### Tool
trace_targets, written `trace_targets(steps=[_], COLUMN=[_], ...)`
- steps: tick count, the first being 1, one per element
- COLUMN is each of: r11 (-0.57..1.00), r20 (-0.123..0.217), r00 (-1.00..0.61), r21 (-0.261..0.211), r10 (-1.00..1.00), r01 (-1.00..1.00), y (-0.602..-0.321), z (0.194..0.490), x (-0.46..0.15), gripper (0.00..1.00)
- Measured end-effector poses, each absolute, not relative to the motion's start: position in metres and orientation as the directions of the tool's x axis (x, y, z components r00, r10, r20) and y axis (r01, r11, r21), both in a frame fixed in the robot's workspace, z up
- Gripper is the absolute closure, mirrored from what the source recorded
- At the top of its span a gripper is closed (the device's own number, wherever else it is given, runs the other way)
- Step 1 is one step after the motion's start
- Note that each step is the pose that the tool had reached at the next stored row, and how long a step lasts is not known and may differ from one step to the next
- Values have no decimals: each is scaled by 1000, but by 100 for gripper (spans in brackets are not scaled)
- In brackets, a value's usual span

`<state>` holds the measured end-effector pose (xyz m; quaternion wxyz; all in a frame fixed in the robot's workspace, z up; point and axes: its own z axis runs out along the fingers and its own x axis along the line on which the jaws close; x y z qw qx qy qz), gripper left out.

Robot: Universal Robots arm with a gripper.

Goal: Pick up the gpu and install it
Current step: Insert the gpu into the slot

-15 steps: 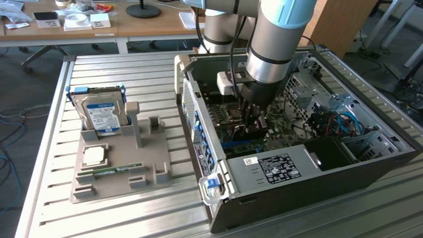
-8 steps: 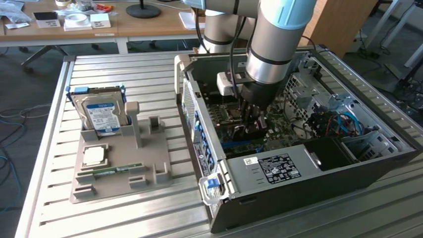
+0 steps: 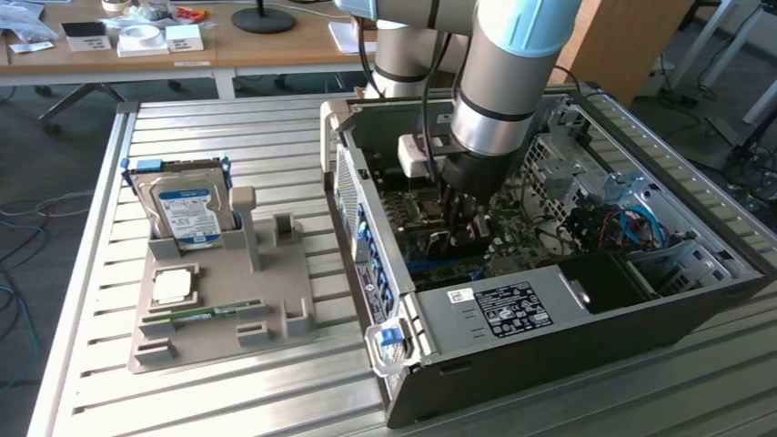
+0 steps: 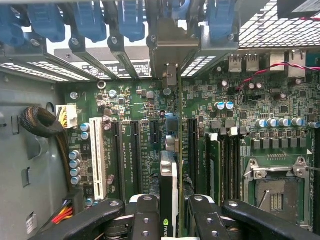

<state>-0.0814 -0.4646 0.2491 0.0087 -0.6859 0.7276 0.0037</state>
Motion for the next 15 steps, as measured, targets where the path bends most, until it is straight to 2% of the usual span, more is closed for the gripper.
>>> trace_targets(steps=[15], r11=[59], r20=[-17], r00=[-59], r21=[-6], r10=[-998], r01=[-998], y=[-465], z=[245], x=[-81], gripper=[73])
